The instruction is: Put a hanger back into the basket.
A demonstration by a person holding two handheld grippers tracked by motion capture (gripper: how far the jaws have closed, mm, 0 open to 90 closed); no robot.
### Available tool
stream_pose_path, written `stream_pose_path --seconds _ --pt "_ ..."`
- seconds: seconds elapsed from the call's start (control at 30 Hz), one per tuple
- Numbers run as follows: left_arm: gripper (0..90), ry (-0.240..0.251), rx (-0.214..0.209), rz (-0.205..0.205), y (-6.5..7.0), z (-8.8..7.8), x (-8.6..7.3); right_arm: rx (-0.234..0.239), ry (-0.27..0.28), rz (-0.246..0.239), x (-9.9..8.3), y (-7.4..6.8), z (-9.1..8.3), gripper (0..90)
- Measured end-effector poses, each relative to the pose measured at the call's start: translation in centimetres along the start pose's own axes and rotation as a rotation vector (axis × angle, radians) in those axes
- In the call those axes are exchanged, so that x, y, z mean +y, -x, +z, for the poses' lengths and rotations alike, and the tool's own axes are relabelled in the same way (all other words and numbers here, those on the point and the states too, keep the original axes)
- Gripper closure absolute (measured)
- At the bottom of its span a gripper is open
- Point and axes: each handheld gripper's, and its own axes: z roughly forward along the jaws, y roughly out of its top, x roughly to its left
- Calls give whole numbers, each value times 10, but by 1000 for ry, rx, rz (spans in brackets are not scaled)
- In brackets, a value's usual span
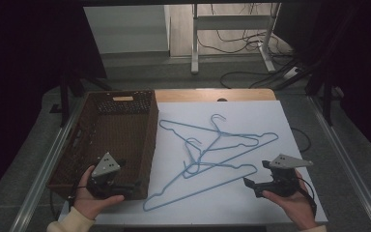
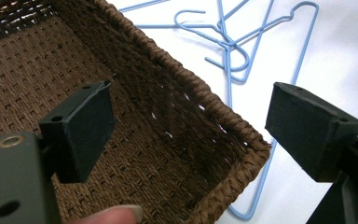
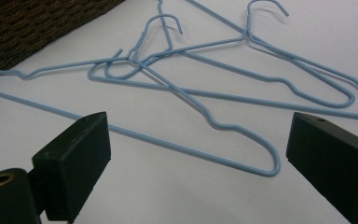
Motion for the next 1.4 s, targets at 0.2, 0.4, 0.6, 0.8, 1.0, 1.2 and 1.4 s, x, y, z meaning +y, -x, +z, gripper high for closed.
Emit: stream_pose_path --seconds 0.2,0.4,0.6,0.8,1.0,1.2,1.4 --pt "160 -7 -4 -4 -1 0 0 -5 -16 -7 -1 1 1 96" --pt "160 0 -10 -13 -2 -4 1 2 -30 -8 2 3 5 119" --pt "160 -4 -11 -10 -2 -3 2 10 -61 -51 8 3 14 165" --pt "160 -10 -15 1 -1 -1 3 41 -128 -93 19 0 38 216" --pt "159 -12 -18 -1 -2 -1 2 74 -193 -142 34 -7 70 255" --pt "160 -11 -20 1 -2 -2 2 90 -239 -190 53 -15 104 290" --pt "160 -10 -21 1 -2 -2 2 114 -301 -249 65 -21 136 348"
